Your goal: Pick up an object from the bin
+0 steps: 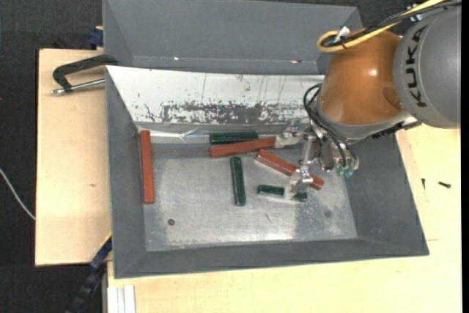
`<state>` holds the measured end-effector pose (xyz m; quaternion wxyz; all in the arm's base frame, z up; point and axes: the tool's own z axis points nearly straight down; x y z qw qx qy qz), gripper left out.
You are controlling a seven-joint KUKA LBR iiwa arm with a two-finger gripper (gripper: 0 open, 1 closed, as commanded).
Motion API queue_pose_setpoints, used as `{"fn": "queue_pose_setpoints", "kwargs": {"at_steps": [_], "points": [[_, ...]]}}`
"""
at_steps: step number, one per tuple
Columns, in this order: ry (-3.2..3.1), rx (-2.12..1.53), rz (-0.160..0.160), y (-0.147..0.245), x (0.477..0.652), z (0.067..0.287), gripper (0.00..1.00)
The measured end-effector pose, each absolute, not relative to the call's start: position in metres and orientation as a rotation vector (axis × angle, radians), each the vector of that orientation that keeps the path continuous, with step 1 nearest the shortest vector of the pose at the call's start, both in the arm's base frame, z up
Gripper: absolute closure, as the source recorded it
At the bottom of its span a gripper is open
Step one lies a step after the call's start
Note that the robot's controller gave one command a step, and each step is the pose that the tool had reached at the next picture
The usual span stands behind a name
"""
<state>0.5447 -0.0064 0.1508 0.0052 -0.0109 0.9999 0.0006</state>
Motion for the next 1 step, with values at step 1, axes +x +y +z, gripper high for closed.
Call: {"fn": "queue_pose_setpoints", "kwargs": {"at_steps": [1], "points": [[3.131, 0.322, 0.005, 0.0003, 0.5252, 0.0769, 1.0]]}}
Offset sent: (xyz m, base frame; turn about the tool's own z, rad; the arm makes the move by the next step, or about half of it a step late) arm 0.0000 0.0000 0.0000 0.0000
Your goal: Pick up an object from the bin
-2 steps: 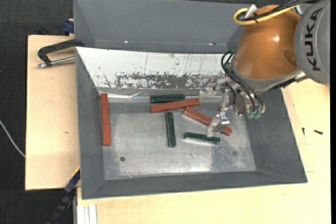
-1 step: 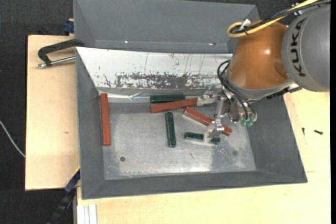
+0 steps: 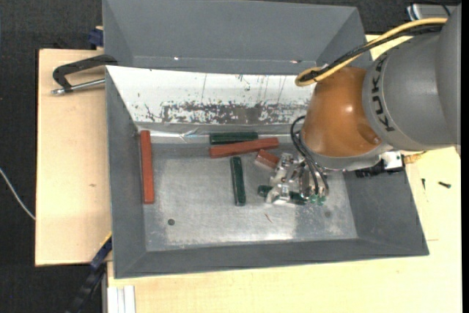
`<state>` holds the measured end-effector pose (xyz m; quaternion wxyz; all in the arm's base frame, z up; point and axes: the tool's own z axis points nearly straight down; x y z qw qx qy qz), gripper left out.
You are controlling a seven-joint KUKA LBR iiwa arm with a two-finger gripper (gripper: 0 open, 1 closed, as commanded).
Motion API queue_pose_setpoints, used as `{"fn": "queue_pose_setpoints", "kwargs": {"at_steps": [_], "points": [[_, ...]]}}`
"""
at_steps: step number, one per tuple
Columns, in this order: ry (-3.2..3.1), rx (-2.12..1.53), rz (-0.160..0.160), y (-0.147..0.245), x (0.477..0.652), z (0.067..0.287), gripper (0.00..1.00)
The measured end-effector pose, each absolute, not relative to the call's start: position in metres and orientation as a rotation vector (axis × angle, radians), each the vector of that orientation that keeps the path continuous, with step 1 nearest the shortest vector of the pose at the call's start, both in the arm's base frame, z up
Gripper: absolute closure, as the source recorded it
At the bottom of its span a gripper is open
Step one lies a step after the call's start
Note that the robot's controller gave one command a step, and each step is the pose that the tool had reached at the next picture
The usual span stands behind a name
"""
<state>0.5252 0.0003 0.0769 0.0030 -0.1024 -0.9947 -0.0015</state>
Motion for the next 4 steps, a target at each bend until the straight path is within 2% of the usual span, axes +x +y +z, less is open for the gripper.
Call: {"fn": "queue_pose_setpoints", "kwargs": {"at_steps": [1, 2, 3, 4], "points": [[-3.119, -0.321, -0.005, 0.0, 0.525, 0.077, 1.0], [-3.135, -0.271, -0.002, -0.012, 0.532, 0.186, 1.0], [-3.135, -0.271, -0.002, -0.012, 0.532, 0.186, 1.0], [-3.142, -0.173, -0.003, -0.016, 0.538, 0.177, 1.0]]}}
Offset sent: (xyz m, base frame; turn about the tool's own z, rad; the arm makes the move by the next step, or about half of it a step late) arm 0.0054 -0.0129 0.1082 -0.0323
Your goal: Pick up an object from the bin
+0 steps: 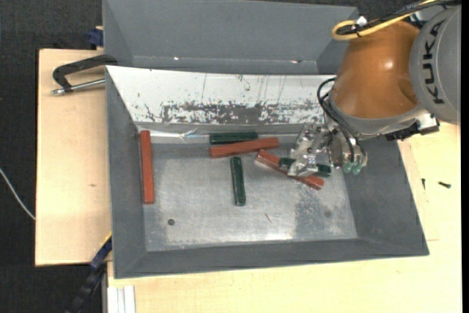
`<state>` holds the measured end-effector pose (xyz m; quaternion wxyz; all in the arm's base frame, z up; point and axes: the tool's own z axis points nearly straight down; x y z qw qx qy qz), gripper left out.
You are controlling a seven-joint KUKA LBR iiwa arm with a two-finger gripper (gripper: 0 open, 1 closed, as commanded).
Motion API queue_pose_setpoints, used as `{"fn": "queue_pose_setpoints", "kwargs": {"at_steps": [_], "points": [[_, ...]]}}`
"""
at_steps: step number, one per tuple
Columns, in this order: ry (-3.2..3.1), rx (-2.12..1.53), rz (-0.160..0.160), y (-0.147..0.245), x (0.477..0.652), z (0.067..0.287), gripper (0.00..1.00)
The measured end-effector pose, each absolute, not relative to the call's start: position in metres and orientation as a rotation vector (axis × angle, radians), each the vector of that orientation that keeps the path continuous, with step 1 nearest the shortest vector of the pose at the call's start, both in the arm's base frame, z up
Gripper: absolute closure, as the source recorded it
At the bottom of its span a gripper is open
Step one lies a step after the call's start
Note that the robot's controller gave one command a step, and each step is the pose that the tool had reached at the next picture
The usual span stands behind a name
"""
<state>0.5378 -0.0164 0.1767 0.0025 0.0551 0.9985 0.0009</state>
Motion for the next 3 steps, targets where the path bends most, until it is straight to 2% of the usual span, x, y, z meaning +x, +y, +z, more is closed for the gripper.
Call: {"fn": "queue_pose_setpoints", "kwargs": {"at_steps": [1, 2, 3], "points": [[3.134, 0.081, 0.001, -0.024, 0.55, 0.128, 1.0], [3.131, 0.154, 0.003, -0.025, 0.551, 0.115, 1.0], [3.108, 0.482, -0.002, -0.048, 0.537, 0.098, 1.0]]}}
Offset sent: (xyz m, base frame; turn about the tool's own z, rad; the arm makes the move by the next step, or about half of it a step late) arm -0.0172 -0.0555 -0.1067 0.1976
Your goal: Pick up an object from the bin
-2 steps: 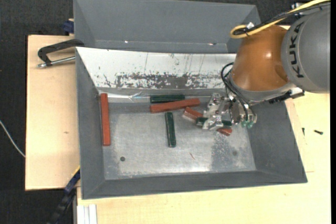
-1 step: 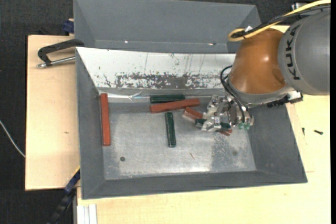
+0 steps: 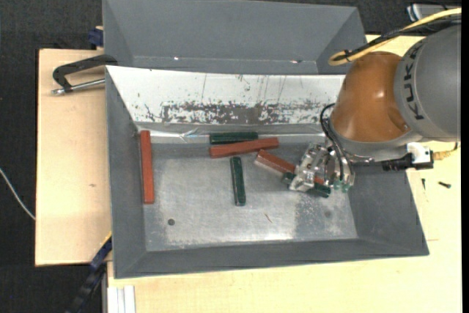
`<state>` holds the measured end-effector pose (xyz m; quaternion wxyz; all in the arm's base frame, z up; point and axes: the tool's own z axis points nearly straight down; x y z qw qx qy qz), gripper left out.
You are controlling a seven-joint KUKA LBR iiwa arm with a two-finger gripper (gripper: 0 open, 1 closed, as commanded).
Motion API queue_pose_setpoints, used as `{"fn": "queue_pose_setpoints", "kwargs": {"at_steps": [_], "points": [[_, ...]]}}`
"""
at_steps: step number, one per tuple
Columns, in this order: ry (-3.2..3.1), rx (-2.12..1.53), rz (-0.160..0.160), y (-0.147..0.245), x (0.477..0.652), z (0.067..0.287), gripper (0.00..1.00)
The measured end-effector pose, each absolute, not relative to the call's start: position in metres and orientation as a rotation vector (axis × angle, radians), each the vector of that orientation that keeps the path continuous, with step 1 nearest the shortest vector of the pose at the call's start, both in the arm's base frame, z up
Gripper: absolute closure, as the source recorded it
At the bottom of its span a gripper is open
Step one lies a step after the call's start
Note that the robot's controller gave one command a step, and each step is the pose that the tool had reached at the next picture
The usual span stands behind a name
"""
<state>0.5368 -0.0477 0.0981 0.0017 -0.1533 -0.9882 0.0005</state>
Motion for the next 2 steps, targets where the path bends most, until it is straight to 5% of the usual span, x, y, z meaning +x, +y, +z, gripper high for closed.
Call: {"fn": "queue_pose_setpoints", "kwargs": {"at_steps": [1, 2], "points": [[-3.139, -0.165, 0.0, -0.041, 0.54, 0.121, 1.0], [-3.147, -0.04, -0.001, -0.045, 0.542, 0.241, 1.0]]}}
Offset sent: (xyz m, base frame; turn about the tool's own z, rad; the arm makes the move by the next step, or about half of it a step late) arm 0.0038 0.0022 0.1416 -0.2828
